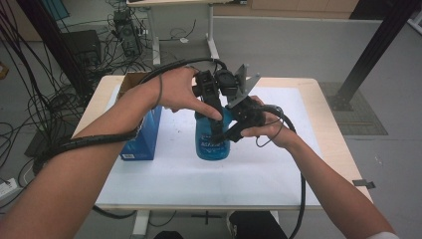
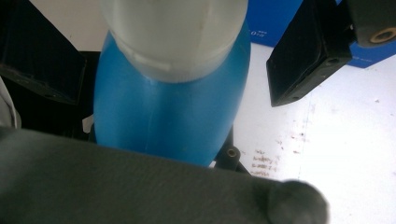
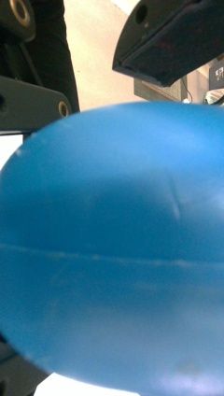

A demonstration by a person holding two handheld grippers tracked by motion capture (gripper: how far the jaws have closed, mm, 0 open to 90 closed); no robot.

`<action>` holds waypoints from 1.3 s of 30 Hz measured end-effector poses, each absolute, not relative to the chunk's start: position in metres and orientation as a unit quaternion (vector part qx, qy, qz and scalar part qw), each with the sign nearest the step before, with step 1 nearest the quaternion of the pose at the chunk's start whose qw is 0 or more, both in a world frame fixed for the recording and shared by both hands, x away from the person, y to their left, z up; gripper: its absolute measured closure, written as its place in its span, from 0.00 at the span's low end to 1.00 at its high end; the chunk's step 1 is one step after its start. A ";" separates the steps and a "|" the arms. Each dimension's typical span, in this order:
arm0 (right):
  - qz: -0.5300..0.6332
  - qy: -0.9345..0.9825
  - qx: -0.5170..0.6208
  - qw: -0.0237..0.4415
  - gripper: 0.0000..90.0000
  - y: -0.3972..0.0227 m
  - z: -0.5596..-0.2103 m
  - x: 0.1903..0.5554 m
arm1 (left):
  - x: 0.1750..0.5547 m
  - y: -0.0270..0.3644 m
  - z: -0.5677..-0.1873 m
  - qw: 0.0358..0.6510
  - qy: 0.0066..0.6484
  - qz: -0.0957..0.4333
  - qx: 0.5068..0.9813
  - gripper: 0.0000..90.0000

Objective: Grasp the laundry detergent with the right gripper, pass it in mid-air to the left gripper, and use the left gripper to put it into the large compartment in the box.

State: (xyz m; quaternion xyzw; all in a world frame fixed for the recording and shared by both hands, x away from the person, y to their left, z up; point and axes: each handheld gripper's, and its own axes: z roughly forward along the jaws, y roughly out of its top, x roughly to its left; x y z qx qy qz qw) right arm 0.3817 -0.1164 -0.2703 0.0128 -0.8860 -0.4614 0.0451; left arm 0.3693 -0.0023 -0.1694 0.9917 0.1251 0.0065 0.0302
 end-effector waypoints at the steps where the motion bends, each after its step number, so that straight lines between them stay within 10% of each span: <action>1: -0.461 -0.886 0.013 0.045 0.48 -0.116 -0.270 0.382 | 0.369 -0.002 -0.169 0.030 0.125 0.006 0.992 0.06; 39: -0.460 -0.887 0.015 0.044 0.48 -0.117 -0.270 0.381 | 0.367 -0.001 -0.165 0.032 0.127 0.011 0.991 0.06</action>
